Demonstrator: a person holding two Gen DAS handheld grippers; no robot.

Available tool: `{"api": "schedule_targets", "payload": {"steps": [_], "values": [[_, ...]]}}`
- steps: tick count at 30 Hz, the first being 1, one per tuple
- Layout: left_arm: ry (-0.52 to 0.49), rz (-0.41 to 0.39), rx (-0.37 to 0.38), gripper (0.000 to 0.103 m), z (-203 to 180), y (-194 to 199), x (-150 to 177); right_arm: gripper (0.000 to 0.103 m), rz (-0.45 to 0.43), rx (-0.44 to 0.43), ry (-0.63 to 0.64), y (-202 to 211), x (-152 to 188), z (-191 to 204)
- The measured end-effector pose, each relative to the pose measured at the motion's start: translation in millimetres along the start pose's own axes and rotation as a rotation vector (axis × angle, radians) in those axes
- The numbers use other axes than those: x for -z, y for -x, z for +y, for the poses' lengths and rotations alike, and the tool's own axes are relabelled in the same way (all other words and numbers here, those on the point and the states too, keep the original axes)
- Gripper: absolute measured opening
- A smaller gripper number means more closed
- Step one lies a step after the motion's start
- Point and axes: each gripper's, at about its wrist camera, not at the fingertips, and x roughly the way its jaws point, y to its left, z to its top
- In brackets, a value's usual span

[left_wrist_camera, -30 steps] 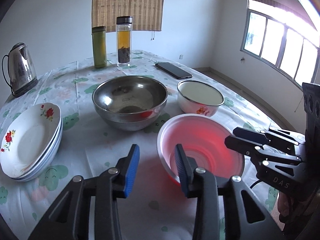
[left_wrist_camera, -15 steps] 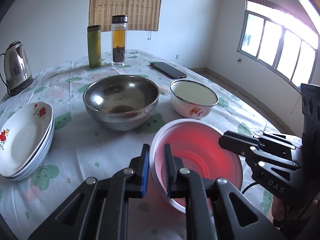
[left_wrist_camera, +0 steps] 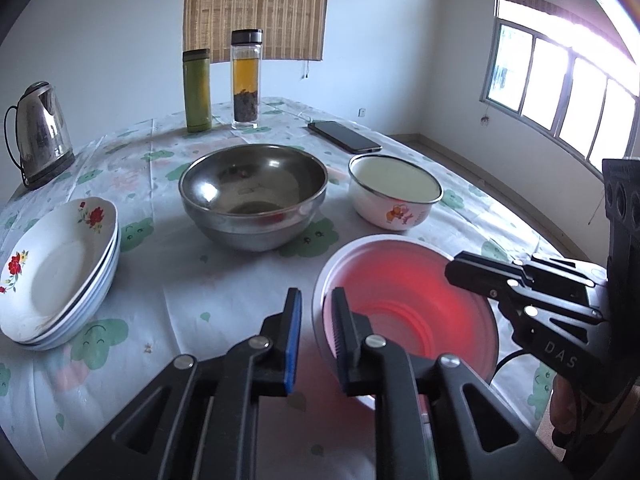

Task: Organize plates and bowls
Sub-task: 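Lift the pink bowl with the left tool over the steel bowl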

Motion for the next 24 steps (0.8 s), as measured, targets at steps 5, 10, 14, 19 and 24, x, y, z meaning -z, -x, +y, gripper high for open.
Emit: {"api": "schedule_targets", "payload": {"steps": [5,10,14,19,24], "values": [[0.007,-0.02,0.005,0.016,3,12,4,0.008,0.002,0.008,0.001,-1,1,0],[-0.016,-0.023,-0.005,0.005,-3,13,5,0.007,-0.007,0.005,0.004,1,1,3],[0.002,-0.034,0.005,0.004,-1,15,4,0.007,-0.012,0.005,-0.004,3,0,2],[0.006,-0.059,0.001,0.004,0,21,-3,0.007,-0.029,0.003,0.001,7,-4,5],[0.006,-0.084,-0.006,0.004,2,26,-15,0.007,-0.05,0.004,0.011,11,-12,7]]}}
